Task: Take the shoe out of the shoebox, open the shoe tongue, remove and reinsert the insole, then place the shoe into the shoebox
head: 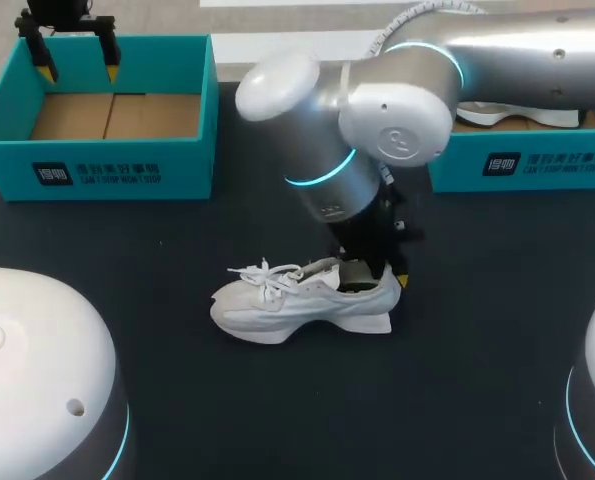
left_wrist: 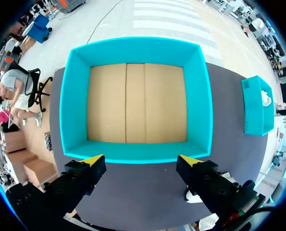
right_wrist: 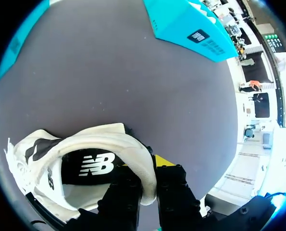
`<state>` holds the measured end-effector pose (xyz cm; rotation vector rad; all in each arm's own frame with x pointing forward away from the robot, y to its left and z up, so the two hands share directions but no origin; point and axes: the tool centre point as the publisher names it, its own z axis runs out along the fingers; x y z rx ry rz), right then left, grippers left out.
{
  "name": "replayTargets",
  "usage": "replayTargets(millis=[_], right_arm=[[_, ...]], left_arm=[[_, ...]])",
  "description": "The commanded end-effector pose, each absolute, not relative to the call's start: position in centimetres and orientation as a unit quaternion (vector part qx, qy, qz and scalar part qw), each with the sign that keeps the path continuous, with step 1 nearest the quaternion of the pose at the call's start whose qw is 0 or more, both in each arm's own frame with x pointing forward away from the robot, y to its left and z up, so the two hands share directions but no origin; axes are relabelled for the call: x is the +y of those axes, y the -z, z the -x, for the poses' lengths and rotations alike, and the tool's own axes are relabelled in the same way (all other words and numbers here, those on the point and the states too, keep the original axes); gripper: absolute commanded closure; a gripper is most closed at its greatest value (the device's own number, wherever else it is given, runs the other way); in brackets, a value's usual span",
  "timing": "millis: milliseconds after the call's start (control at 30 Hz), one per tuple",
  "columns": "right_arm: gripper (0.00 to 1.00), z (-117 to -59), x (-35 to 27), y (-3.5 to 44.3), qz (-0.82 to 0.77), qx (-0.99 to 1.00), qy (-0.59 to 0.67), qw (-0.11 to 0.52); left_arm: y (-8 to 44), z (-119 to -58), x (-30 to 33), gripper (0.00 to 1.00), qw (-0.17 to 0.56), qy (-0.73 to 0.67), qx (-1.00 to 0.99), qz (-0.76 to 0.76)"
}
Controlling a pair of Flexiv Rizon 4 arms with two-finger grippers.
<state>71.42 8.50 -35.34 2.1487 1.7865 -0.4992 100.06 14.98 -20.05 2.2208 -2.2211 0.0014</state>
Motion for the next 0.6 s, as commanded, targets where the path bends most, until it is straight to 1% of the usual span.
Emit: replayTargets(millis=[33, 67, 100, 133, 167, 200, 233, 367, 400, 467, 500, 600], right_arm=[[0.69, -71.4, 9.1, 35.4, -0.755, 0.611, 0.18, 0.156], [0.53, -71.3, 9.1, 35.3, -0.755, 0.611, 0.18, 0.155], [0.56, -71.3, 9.0, 35.1, -0.76, 0.606, 0.181, 0.151], [0.55, -71.2, 9.0, 34.9, -0.763, 0.604, 0.175, 0.149], [0.45, -71.2, 9.0, 34.7, -0.763, 0.604, 0.174, 0.147], [0.16, -71.1, 9.0, 34.5, -0.764, 0.607, 0.167, 0.142], [0.0, -71.0, 9.0, 34.2, -0.769, 0.605, 0.155, 0.132], [0.0, -70.7, 9.1, 32.5, -0.766, 0.612, 0.143, 0.132], [0.0, -70.7, 9.1, 32.0, -0.761, 0.623, 0.132, 0.122], [0.0, -70.6, 9.3, 30.7, -0.757, 0.63, 0.122, 0.124], [0.0, -70.5, 9.4, 29.9, -0.752, 0.642, 0.1, 0.111], [0.0, -70.6, 9.6, 28.0, -0.731, 0.668, 0.088, 0.108]], left_arm=[[20.0, -100.0, 15.0, 0.0, 0.0, 0.0, -0.707, -0.707], [20.0, -100.0, 15.0, 0.0, 0.0, 0.0, -0.707, -0.707], [20.0, -100.0, 15.0, 0.0, 0.0, 0.0, -0.707, -0.707], [20.0, -100.0, 15.0, 0.0, 0.0, 0.0, -0.707, -0.707], [20.0, -100.0, 15.0, 0.0, 0.0, 0.0, -0.707, -0.707], [20.0, -100.0, 15.0, 0.0, 0.0, 0.0, -0.707, -0.707], [20.0, -100.0, 15.0, 0.0, 0.0, 0.0, -0.707, -0.707], [20.0, -100.0, 15.0, 0.0, 0.0, 0.0, -0.707, -0.707], [20.0, -100.0, 15.0, 0.0, 0.0, 0.0, -0.707, -0.707], [20.0, -100.0, 15.0, 0.0, 0.0, 0.0, -0.707, -0.707], [20.0, -100.0, 15.0, 0.0, 0.0, 0.0, -0.707, -0.707], [20.0, -100.0, 15.0, 0.0, 0.0, 0.0, -0.707, -0.707]])
